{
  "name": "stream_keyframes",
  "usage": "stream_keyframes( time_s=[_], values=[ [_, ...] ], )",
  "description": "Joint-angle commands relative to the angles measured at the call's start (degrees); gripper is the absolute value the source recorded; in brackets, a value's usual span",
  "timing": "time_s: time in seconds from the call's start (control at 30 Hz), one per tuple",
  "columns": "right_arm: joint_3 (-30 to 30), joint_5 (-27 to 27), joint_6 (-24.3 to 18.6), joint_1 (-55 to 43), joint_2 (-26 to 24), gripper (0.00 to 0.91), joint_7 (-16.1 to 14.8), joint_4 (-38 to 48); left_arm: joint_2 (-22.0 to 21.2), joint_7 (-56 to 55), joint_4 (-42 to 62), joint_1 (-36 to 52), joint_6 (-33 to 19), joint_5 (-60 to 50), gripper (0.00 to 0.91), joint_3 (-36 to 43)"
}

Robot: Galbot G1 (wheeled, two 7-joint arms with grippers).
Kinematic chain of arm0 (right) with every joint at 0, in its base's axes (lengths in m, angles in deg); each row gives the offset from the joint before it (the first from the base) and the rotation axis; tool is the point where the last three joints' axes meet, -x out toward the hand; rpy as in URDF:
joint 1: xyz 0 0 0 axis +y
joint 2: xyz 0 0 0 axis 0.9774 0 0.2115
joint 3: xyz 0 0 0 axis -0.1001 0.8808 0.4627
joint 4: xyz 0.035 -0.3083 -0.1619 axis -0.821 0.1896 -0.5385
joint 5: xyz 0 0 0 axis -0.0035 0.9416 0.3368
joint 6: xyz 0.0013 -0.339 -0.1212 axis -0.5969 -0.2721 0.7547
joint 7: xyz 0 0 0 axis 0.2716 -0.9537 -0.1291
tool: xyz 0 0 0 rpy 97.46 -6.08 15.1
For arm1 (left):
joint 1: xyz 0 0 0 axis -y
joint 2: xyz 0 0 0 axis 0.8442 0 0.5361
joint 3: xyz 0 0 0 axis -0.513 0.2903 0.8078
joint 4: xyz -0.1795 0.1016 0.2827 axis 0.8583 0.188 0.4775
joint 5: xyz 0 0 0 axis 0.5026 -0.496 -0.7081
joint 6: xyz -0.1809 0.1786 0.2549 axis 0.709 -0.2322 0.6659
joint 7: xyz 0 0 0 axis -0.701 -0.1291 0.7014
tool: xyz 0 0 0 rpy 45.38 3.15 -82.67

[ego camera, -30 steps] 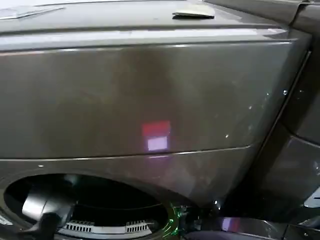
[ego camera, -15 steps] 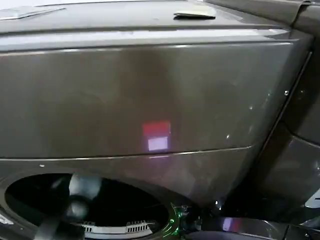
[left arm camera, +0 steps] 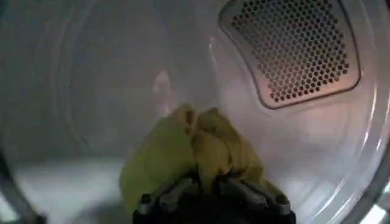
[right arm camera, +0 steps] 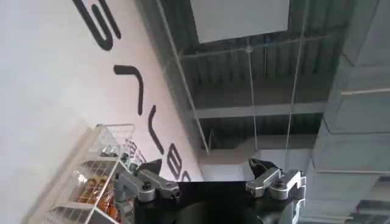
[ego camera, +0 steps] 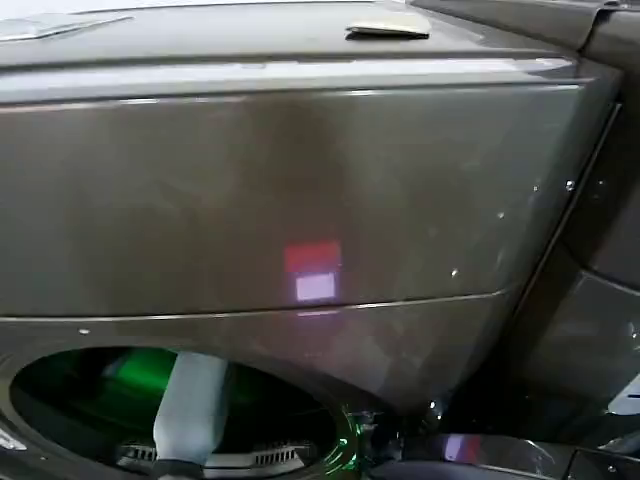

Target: Grasp the clothes from the dryer.

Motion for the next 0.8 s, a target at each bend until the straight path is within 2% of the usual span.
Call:
stream_keyframes(
  time_s=[0.03,0.8],
  values=[
    [-0.1,-0.3,-0.4,0.0,0.0,0.907,0.1,0.0,-1.5,-4.0,-3.8,-3.2,0.0,1.7,0.000,-1.5],
    [-0.1,0.0,0.7,-0.2,-0.1,0.907,-1.2,-0.3,-0.7,-3.4,-4.7,-2.9,0.9,2.2,0.000,-0.5]
  ],
)
